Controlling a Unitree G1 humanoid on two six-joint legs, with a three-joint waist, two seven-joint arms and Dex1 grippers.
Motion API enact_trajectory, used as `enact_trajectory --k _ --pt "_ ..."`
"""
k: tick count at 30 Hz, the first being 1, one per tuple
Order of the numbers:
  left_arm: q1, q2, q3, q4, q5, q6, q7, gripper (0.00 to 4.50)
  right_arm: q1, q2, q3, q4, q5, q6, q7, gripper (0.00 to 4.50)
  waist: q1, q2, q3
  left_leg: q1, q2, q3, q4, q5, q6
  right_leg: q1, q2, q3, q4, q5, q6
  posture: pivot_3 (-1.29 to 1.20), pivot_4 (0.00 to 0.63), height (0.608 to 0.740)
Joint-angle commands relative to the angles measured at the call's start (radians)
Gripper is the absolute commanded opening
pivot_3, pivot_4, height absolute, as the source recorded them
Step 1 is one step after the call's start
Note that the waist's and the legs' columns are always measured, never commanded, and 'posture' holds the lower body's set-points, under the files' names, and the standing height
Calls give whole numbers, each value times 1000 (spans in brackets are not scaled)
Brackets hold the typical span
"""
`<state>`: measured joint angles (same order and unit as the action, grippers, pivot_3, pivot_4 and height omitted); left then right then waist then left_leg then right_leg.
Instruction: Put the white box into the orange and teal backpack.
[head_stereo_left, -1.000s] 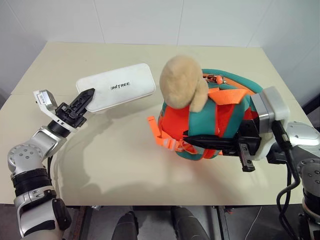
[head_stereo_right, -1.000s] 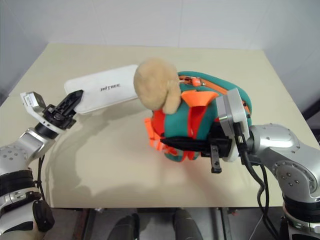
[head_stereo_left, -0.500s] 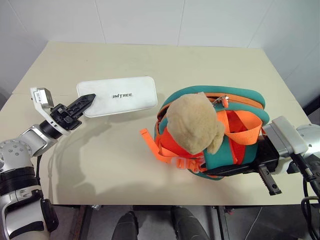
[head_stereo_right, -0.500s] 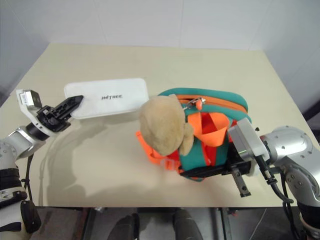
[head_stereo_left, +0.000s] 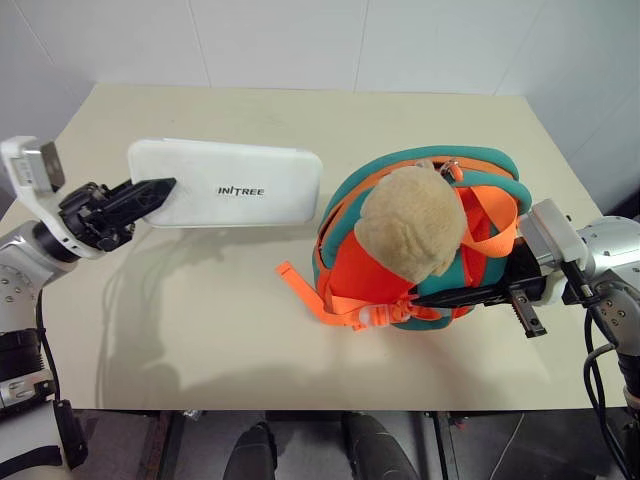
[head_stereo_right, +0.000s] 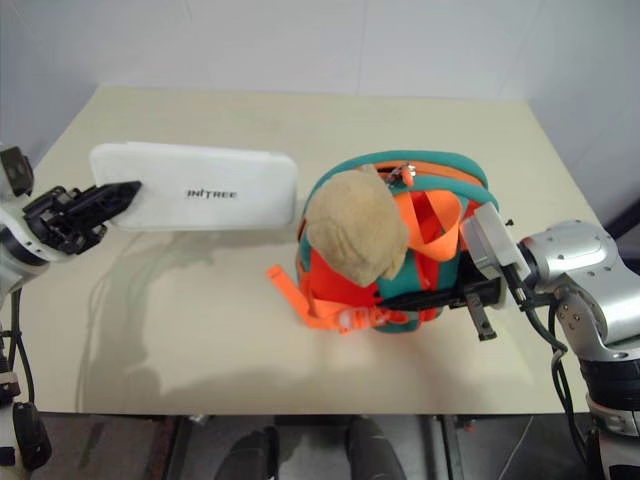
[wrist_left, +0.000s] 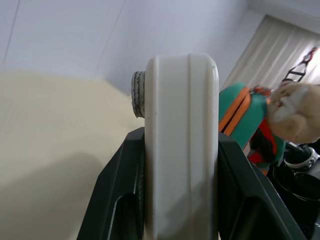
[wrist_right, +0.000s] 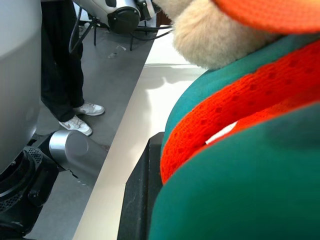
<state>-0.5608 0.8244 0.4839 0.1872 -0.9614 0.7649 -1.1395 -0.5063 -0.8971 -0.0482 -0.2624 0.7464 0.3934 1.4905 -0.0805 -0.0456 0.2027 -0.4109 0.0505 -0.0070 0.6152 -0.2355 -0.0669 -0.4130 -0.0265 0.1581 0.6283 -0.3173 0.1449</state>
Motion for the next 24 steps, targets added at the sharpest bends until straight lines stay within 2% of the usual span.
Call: enact_trajectory --k 1,7,18,24 --pt "-2 16 72 -81 -46 -40 -30 1336 -12 4 -17 -16 8 1 3 0 0 0 0 0 0 0 0 0 0 0 0 0 0 0 0 0 150 740" --pt "43 41 123 -182 -77 -26 -35 1336 -18 5 -18 -18 16 26 -15 0 -1 0 0 0 0 0 0 0 0 0 0 0 1 0 0 0 150 740" --pt "52 37 70 -265 -57 -93 -71 1335 -49 20 -7 7 1 39 -15 0 -1 0 0 2 0 0 3 0 0 2 0 0 2 0 0 0 150 740" --pt "16 45 -29 -203 42 -176 -129 1335 -45 31 -8 7 -6 32 -19 0 -1 0 0 2 0 0 3 0 0 2 0 0 2 0 0 0 150 740"
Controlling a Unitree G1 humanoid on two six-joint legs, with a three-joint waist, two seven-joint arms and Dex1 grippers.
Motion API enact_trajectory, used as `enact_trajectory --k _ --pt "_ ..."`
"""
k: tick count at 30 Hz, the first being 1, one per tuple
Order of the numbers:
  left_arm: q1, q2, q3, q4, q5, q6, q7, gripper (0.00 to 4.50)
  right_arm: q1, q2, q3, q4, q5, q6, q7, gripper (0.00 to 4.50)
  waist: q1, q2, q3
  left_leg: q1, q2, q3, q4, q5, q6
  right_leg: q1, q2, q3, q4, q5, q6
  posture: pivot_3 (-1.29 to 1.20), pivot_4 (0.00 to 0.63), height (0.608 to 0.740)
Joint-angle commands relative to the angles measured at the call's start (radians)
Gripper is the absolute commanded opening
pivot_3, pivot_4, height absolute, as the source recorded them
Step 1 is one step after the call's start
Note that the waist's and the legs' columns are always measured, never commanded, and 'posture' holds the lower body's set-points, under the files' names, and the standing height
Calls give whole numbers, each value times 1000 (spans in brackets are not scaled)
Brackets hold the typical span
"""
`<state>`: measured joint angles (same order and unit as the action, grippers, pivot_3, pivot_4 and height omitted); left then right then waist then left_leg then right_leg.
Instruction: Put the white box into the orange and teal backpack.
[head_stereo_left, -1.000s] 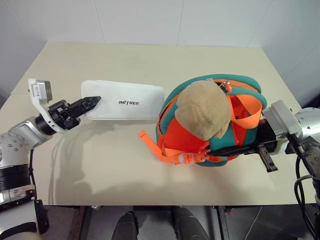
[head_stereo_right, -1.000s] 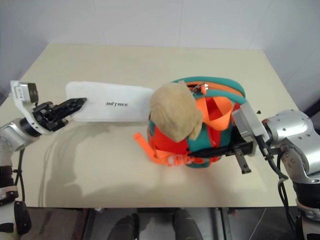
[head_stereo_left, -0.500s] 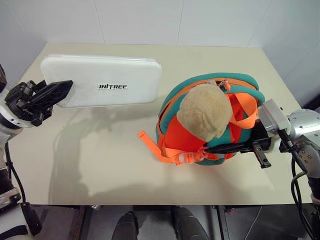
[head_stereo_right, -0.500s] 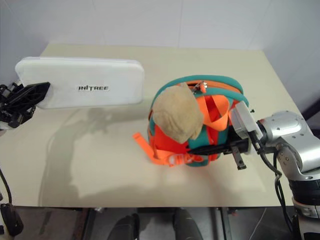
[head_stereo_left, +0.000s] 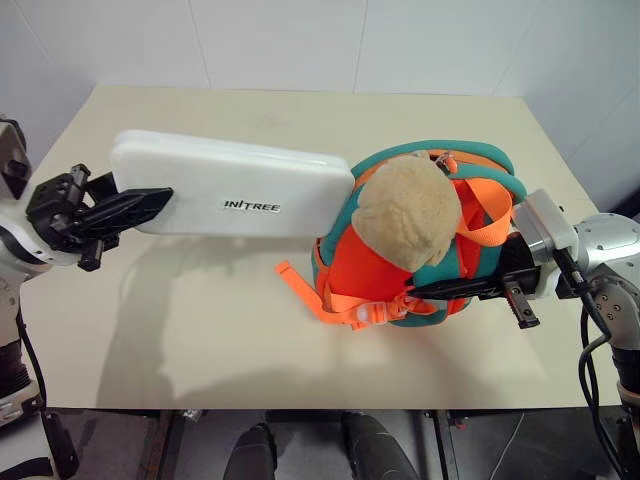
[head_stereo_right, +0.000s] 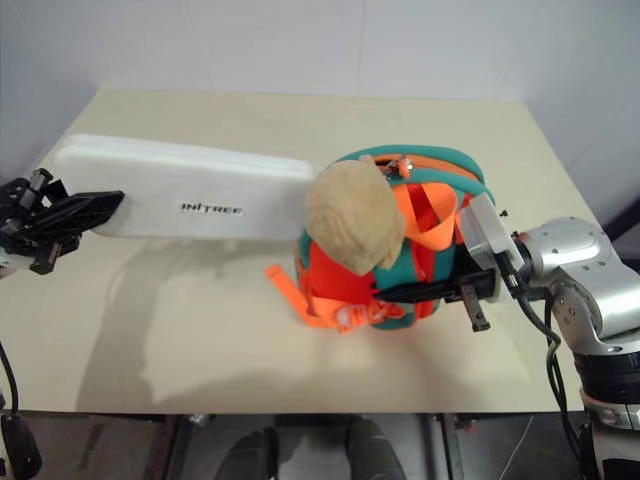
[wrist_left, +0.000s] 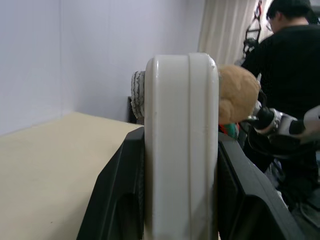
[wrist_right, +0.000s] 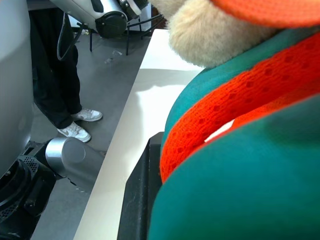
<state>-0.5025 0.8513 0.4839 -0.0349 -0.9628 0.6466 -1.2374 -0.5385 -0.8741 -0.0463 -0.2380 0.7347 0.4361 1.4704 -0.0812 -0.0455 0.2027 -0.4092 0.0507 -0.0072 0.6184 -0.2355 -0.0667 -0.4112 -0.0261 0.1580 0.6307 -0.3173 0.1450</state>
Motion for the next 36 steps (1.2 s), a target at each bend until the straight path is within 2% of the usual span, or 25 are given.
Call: enact_trajectory --k 1,9,16,26,36 --pt "-53 17 -43 33 58 -72 -40 1335 -11 10 -10 -19 5 -11 1 0 1 0 0 0 0 0 0 0 0 0 0 0 0 0 0 0 150 740" --pt "-205 -22 -186 134 184 -199 -109 1335 6 29 -19 -35 4 -10 -12 0 2 0 0 0 0 0 3 0 0 1 0 0 2 0 0 0 150 740" --pt "-300 -85 -290 117 226 -211 -114 1335 17 39 -17 -44 -1 -17 -23 0 1 0 0 0 0 0 5 0 0 1 1 0 5 0 1 0 150 740" --pt "-363 -302 -492 105 350 -176 34 1335 5 73 3 -19 -32 -38 -21 0 4 0 0 0 0 -1 11 0 1 2 1 1 9 1 2 0 150 740" --pt "-452 -462 -582 249 488 -241 87 1335 -8 97 13 3 -60 -54 -16 0 6 0 0 0 -1 -2 12 0 1 2 1 1 10 1 2 0 150 740"
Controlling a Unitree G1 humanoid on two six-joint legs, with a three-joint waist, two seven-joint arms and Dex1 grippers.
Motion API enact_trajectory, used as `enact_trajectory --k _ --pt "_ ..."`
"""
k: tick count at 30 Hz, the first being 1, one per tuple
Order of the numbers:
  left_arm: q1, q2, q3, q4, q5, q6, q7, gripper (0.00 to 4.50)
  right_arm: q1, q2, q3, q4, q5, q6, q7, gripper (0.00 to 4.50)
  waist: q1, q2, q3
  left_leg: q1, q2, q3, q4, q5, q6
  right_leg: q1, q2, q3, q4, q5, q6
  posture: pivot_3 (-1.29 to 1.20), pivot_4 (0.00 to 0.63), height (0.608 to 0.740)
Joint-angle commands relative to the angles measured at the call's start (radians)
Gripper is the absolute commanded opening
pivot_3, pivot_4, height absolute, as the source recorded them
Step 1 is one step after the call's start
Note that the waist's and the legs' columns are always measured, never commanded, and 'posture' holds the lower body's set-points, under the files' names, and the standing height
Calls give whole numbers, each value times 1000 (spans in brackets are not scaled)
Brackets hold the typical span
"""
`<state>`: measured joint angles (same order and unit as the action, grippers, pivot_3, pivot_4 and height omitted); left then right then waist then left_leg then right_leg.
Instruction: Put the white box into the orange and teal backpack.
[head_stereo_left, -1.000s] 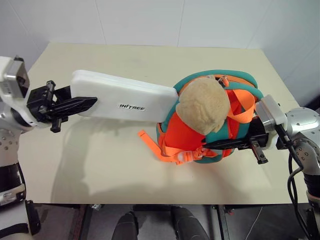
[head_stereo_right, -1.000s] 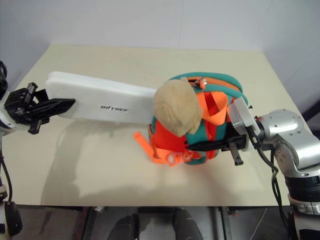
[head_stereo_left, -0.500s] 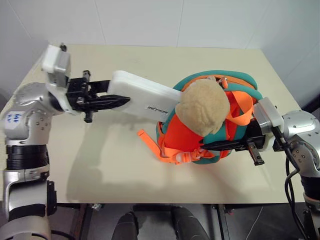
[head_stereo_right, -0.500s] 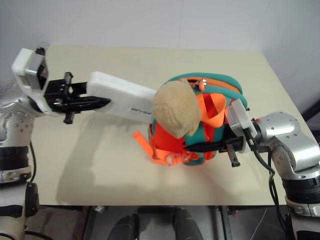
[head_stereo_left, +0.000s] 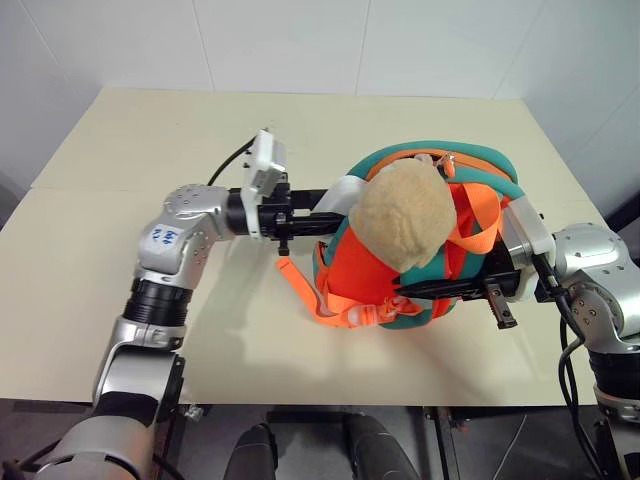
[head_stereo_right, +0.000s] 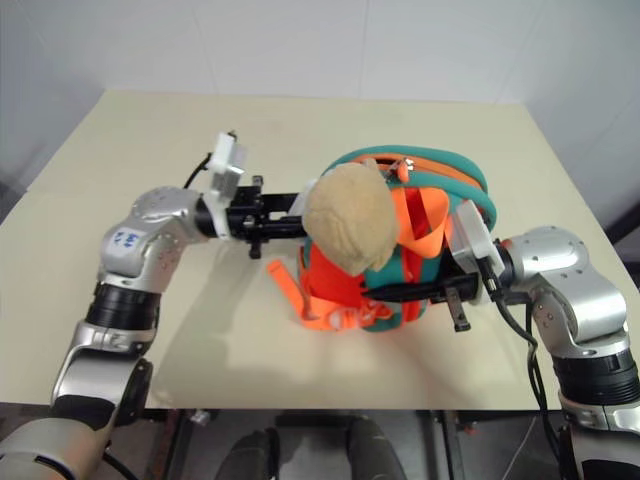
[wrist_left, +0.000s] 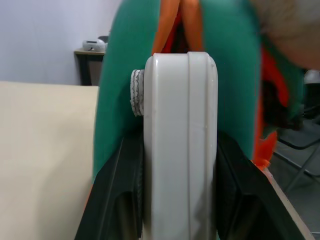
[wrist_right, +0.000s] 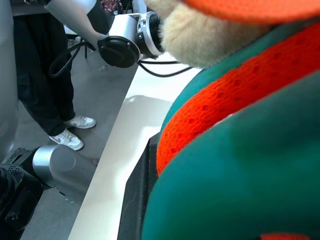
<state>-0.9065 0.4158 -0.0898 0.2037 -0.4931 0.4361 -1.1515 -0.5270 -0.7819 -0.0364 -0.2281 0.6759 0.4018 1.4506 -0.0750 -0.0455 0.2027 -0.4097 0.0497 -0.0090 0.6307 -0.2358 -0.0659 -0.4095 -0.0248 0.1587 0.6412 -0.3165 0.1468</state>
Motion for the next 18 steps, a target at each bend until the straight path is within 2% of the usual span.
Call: enact_trajectory --k 1,6,9,12,14,18 --pt "-55 -35 -11 21 27 -36 2 1335 -20 6 4 -7 -3 -20 3 0 -1 0 0 0 0 0 0 0 0 0 0 0 0 0 0 0 150 740" --pt "-71 -63 9 -14 6 44 50 1335 -17 10 3 -9 -6 -26 -6 0 1 0 0 0 0 0 0 0 0 0 0 0 0 0 0 0 150 740" --pt "-76 -40 3 -47 27 95 82 1335 -13 12 3 -10 -8 -28 -10 0 1 0 0 0 0 0 0 0 0 0 0 0 0 0 0 0 150 740" --pt "-82 -6 -9 -70 31 112 49 1335 -13 17 4 -8 -12 -30 -11 0 0 0 0 0 0 -1 0 0 0 0 0 0 1 0 0 0 150 740" --pt "-89 21 -28 -74 46 148 46 2067 -15 21 7 -2 -16 -33 -11 0 -3 0 0 0 0 -1 0 0 0 0 0 0 2 0 0 0 150 740" --pt "-80 38 -52 -82 59 159 42 3223 -24 32 13 5 -25 -38 -12 0 -3 0 0 1 0 -1 0 0 0 1 0 0 2 0 0 0 150 740"
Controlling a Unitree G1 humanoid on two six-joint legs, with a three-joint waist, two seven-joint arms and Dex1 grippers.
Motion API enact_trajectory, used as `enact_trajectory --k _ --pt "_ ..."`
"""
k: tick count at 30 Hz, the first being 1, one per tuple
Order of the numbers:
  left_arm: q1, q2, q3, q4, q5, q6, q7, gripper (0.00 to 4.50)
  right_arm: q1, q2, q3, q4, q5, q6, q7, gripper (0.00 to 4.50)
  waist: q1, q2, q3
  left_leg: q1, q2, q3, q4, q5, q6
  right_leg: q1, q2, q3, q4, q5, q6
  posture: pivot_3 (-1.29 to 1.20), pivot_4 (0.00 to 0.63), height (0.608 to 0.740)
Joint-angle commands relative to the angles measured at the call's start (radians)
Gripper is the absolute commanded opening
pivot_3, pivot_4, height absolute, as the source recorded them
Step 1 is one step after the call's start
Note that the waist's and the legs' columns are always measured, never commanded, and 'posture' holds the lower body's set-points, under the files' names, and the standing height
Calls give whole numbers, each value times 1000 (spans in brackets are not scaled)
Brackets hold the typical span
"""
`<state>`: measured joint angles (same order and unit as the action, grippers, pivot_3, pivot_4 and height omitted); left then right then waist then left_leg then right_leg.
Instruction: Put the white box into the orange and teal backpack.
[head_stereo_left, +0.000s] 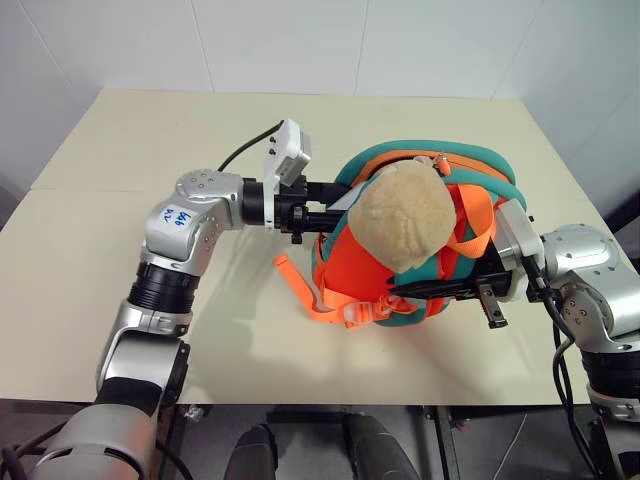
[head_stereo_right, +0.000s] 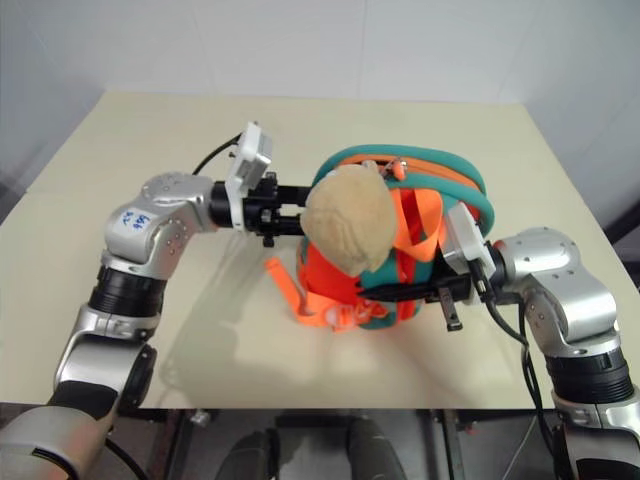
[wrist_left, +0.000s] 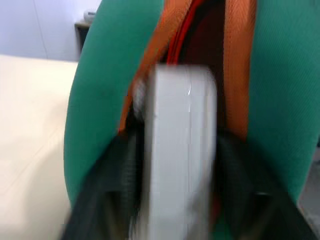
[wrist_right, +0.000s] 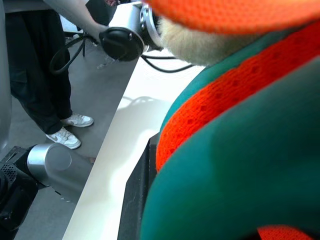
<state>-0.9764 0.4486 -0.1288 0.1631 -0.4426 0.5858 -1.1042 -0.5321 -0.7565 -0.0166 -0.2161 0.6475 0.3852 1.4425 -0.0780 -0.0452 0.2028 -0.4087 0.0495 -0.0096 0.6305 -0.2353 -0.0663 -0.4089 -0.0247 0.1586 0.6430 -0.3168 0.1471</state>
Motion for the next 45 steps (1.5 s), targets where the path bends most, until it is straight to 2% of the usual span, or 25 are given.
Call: enact_trajectory --k 1,4,5,19,22,27,36,39,43,45 --pt "-8 4 -11 -49 11 5 1 3507 -21 8 -5 -6 2 -23 -4 0 1 0 0 0 0 0 0 0 0 0 0 0 0 0 0 0 150 740" --pt "-14 6 7 -63 7 0 12 4419 -26 9 -1 0 0 -27 -3 0 1 0 0 0 0 0 0 0 0 0 0 0 0 0 0 0 150 740" --pt "-16 9 12 -68 5 3 12 4467 -26 9 0 1 -1 -28 -3 0 0 0 0 0 0 0 0 0 0 0 0 0 0 0 0 0 150 740" --pt "4 144 57 -168 -7 47 19 4467 -15 7 -6 -8 -5 -33 -10 0 -3 0 0 0 0 0 0 0 0 0 0 0 0 0 0 0 150 740" --pt "46 146 124 -244 -91 51 -5 4467 -8 4 -9 -16 -3 -32 -14 0 -4 0 0 0 0 0 0 0 0 0 0 0 0 0 0 0 150 740" --pt "96 194 177 -313 -162 196 44 4467 2 -1 -13 -25 -3 -31 -19 0 -3 0 0 0 0 -1 0 0 0 0 0 0 1 0 0 0 150 740" --pt "127 131 257 -279 -249 228 133 4467 -3 0 -11 -19 -9 -34 -24 0 -2 0 0 0 0 -1 1 0 0 0 0 -1 1 0 0 0 150 740" --pt "123 135 249 -275 -273 290 148 3870 -1 0 -14 -22 -9 -32 -27 0 -4 0 0 0 0 -1 0 0 0 0 0 -1 1 0 0 0 150 740" --pt "134 123 259 -295 -314 312 149 2620 3 -2 -17 -27 -9 -29 -35 0 -4 0 0 0 0 -1 0 0 0 0 0 -1 1 0 0 0 150 740" --pt "136 146 238 -289 -296 305 135 1977 4 -3 -18 -28 -9 -28 -39 0 -4 0 0 0 0 -1 0 0 0 0 0 -1 1 0 0 0 150 740"
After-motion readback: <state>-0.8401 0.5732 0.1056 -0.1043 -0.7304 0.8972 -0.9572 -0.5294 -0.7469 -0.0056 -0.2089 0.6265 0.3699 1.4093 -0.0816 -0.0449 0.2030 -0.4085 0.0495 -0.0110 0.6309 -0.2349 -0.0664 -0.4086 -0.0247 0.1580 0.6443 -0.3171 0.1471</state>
